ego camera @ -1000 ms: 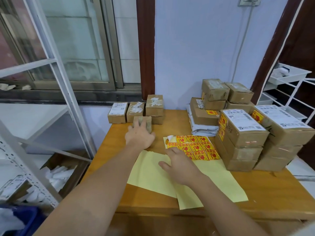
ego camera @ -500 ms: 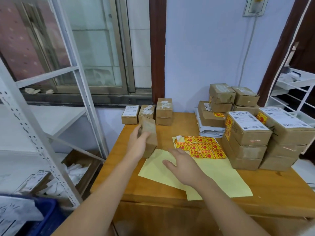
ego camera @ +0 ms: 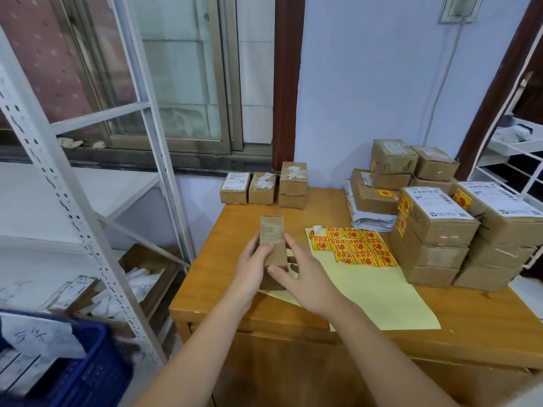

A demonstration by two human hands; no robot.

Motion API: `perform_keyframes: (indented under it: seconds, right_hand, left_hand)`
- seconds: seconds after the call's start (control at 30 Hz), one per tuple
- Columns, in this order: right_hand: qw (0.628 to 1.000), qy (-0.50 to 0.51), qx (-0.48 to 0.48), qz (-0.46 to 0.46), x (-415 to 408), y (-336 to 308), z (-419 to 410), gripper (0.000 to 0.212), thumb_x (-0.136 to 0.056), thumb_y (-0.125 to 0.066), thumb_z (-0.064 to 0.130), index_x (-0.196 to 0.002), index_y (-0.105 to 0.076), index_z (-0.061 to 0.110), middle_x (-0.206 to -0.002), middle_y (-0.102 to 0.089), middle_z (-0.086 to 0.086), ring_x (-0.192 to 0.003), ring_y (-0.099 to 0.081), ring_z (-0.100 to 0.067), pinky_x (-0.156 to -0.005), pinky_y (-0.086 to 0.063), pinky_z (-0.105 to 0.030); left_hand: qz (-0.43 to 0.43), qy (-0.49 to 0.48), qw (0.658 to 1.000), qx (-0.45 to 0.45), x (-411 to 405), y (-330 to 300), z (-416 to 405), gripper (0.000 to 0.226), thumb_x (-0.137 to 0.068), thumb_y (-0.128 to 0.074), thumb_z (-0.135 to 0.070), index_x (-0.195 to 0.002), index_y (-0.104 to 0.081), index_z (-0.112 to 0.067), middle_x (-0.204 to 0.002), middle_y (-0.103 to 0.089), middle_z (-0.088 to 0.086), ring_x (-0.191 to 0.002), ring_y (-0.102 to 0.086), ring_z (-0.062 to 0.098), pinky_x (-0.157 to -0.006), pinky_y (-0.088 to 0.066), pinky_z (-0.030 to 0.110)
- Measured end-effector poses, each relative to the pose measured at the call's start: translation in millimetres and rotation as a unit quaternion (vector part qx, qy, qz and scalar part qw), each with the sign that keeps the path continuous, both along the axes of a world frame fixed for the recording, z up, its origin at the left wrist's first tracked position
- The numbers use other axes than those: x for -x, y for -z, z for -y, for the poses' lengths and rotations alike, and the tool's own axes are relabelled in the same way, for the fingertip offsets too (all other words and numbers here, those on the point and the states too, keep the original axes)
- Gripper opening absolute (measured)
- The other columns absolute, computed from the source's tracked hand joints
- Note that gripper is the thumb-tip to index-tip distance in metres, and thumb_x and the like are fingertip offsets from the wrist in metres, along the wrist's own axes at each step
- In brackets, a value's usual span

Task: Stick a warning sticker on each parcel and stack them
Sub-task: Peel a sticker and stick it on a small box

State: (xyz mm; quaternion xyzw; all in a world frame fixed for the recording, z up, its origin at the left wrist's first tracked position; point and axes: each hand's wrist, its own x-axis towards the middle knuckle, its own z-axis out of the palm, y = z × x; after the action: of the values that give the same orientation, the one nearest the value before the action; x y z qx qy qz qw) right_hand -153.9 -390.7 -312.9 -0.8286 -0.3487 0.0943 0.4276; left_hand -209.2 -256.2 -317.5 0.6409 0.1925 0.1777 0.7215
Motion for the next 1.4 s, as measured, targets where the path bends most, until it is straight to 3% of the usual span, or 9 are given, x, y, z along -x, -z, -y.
perform_keyframes:
  seconds: [0.07,0.27,0.57,0.7,0.77,0.9,1.07,1.27,1.4]
  right_hand:
    - [1.000,0.005,-0.007,-0.017,2,4,-1,0.087,-0.087,-0.058,0.065,-0.159,-0.013,0.043,-0.157,-0.036,0.016,-0.136,-0.046,-0.008,-0.112,-0.044,-0.041]
    - [0.999,0.017,-0.029,-0.037,2,14,-6,0.080,-0.089,-0.060,0.059,-0.157,-0.021,0.043,-0.157,-0.036,0.015,-0.137,-0.045,-0.009,-0.112,-0.045,-0.040]
    - [0.997,0.022,-0.046,-0.055,-2,16,-12,0.077,-0.090,-0.062,0.056,-0.156,-0.025,0.043,-0.154,-0.041,0.013,-0.133,-0.049,-0.011,-0.108,-0.049,-0.041]
    - [0.997,0.020,-0.045,-0.065,-6,11,-17,0.081,-0.086,-0.060,0.062,-0.156,-0.025,0.042,-0.154,-0.042,0.012,-0.132,-0.050,-0.012,-0.108,-0.049,-0.041]
    - [0.997,0.016,-0.034,-0.066,-9,7,-18,0.085,-0.083,-0.058,0.066,-0.156,-0.024,0.042,-0.155,-0.042,0.010,-0.134,-0.049,-0.014,-0.108,-0.048,-0.041]
    - [0.999,0.004,0.007,-0.043,-14,1,-17,0.091,-0.083,-0.058,0.070,-0.158,-0.015,0.042,-0.159,-0.037,0.006,-0.139,-0.045,-0.020,-0.111,-0.044,-0.045]
    - [1.000,-0.005,-0.004,0.001,-19,-6,9,0.084,-0.090,-0.065,0.058,-0.158,-0.020,0.039,-0.160,-0.033,0.011,-0.137,-0.045,-0.013,-0.112,-0.043,-0.041]
    - [0.989,0.111,0.051,0.083,-53,10,65,0.060,-0.091,-0.073,0.030,-0.146,-0.049,0.027,-0.135,-0.050,0.008,-0.112,-0.056,-0.010,-0.100,-0.050,-0.033]
    - [0.974,0.151,0.124,0.117,-75,22,90,0.058,-0.091,-0.073,0.029,-0.144,-0.051,0.022,-0.135,-0.053,0.003,-0.121,-0.053,-0.018,-0.101,-0.046,-0.034]
  left_hand:
    - [-0.002,0.008,1.000,-0.004,1,-1,0,0.038,-0.104,-0.055,-0.027,-0.141,-0.059,-0.033,-0.122,-0.073,-0.013,-0.112,-0.068,0.008,-0.095,-0.055,0.031]
    - [0.005,0.013,1.000,-0.015,1,6,-3,0.040,-0.105,-0.056,-0.029,-0.144,-0.057,-0.038,-0.127,-0.070,-0.015,-0.118,-0.066,0.009,-0.105,-0.053,0.040]
    - [0.014,-0.034,0.999,-0.012,0,4,-9,0.042,-0.099,-0.068,-0.024,-0.140,-0.062,-0.031,-0.127,-0.070,-0.009,-0.110,-0.070,0.009,-0.092,-0.060,0.034]
    - [0.021,-0.062,0.994,-0.091,-2,-2,-12,0.030,-0.099,-0.068,-0.023,-0.125,-0.064,-0.039,-0.122,-0.064,-0.021,-0.116,-0.060,0.001,-0.092,-0.054,0.023]
    - [0.006,-0.050,0.988,-0.144,-3,-5,-13,0.029,-0.102,-0.064,-0.026,-0.126,-0.060,-0.039,-0.118,-0.060,-0.028,-0.117,-0.057,0.000,-0.084,-0.049,0.014]
    - [-0.030,-0.037,0.972,-0.230,-8,-9,-25,0.033,-0.104,-0.058,-0.032,-0.137,-0.059,-0.032,-0.130,-0.060,-0.015,-0.118,-0.054,0.005,-0.081,-0.043,0.012]
    - [-0.088,-0.021,0.925,-0.368,-7,-26,-31,0.044,-0.103,-0.055,-0.044,-0.144,-0.055,-0.028,-0.146,-0.054,-0.008,-0.134,-0.049,0.016,-0.103,-0.043,0.032]
    - [-0.044,0.007,0.827,-0.561,1,-54,8,0.045,-0.103,-0.053,-0.042,-0.147,-0.050,-0.031,-0.153,-0.043,-0.014,-0.144,-0.033,0.008,-0.117,-0.028,0.030]
    - [0.006,0.067,0.783,-0.618,-10,-53,48,0.045,-0.104,-0.050,-0.042,-0.147,-0.050,-0.028,-0.152,-0.045,-0.012,-0.146,-0.029,0.008,-0.120,-0.023,0.029]
